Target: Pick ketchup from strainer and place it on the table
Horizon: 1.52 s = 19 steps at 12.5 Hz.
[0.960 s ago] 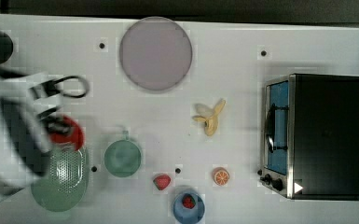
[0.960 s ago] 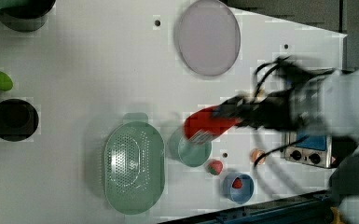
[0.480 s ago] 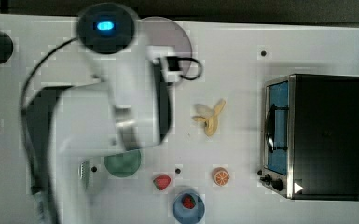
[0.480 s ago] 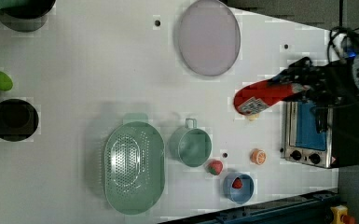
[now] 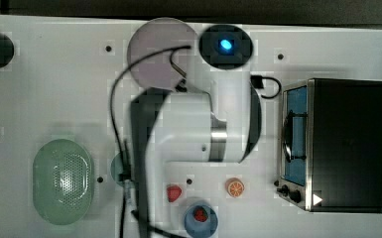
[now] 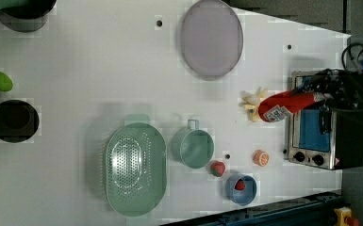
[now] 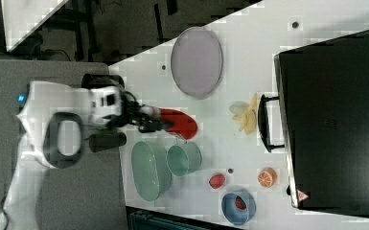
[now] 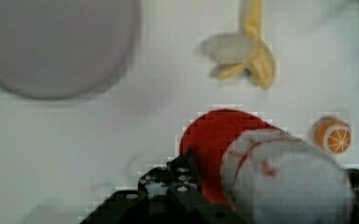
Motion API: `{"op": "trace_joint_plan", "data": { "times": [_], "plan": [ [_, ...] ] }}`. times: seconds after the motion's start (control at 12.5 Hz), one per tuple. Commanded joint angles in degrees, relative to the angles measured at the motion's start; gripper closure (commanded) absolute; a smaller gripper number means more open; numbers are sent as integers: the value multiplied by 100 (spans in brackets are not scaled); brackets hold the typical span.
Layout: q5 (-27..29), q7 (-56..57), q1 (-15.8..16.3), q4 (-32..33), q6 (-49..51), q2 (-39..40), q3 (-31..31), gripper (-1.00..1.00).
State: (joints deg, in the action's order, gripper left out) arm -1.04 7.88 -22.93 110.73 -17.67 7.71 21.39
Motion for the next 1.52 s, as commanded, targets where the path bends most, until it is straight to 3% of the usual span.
{"op": "trace_joint_plan", "data": {
  "times": [0.08,0.4,0.72,0.8,1.04,1.12,1.52],
  "plan": [
    [51,575,46,593,-735,-75,-230,-21],
    [50,578,55,1575,-2127,142,-312,-21],
    [-105,578,54,2016,-2986,632,-350,-21],
    [-281,578,55,2031,-3099,740,-374,-27],
    [-622,578,50,2017,-3215,836,-393,-91],
    [-604,575,55,1992,-3200,757,-368,-100],
    [-205,169,60,1481,-2783,-51,-146,-100]
  ]
}}
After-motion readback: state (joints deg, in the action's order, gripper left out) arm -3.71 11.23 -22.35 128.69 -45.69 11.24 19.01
